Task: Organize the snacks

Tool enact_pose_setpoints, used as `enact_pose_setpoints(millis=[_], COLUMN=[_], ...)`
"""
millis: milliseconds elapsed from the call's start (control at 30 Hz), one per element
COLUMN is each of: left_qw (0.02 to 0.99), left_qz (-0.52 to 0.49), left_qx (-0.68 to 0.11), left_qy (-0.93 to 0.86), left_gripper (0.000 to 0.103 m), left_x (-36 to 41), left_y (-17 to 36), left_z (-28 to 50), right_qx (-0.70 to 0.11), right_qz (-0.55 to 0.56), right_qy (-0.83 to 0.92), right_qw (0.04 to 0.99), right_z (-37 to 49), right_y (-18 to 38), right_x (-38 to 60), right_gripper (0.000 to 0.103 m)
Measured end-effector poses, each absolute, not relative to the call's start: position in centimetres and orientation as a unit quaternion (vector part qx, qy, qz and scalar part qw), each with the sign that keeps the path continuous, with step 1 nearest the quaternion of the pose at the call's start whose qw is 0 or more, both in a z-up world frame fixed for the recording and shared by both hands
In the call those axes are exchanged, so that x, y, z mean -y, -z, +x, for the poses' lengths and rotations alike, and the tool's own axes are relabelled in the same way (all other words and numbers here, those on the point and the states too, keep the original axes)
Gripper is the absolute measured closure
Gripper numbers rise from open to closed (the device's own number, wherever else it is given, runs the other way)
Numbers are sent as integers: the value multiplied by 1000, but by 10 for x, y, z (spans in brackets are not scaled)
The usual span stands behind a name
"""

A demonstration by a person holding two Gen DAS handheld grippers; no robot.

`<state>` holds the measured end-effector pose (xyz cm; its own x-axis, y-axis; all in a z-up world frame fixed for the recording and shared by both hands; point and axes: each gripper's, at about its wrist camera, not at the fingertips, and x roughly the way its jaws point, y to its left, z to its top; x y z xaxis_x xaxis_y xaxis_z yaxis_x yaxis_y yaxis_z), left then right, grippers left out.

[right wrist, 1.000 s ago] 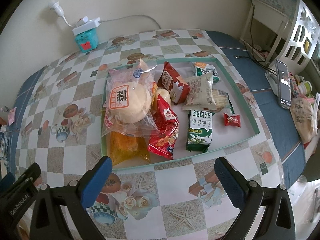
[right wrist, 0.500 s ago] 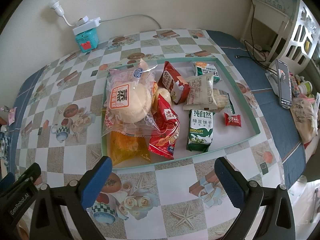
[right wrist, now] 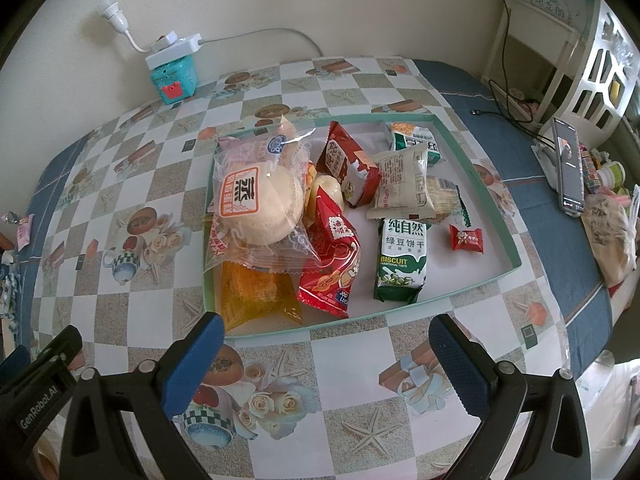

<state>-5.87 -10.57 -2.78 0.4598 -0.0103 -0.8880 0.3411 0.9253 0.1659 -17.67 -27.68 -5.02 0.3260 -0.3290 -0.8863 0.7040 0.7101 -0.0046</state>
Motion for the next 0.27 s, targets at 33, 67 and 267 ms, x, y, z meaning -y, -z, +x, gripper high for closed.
enact_pose_setpoints(millis=[33, 67, 267], left_qw=[840, 842, 842], left_qz=[162, 162, 164], left_qx=[-506, -505, -502], left_qy=[105, 105, 108], left_gripper=[13, 13, 13], left_x=[106, 105, 107], left_y=[27, 27, 28], left_z=[-60, -61, -63], right_qx=[-480, -480, -480], right_qz=[195, 195, 195], right_qy=[326, 326, 326], right_qw=[791, 790, 791], right_z=[-177, -177, -177], right_y=[51, 51, 51], right_x=[276, 276, 277], right_gripper=[0, 0, 0])
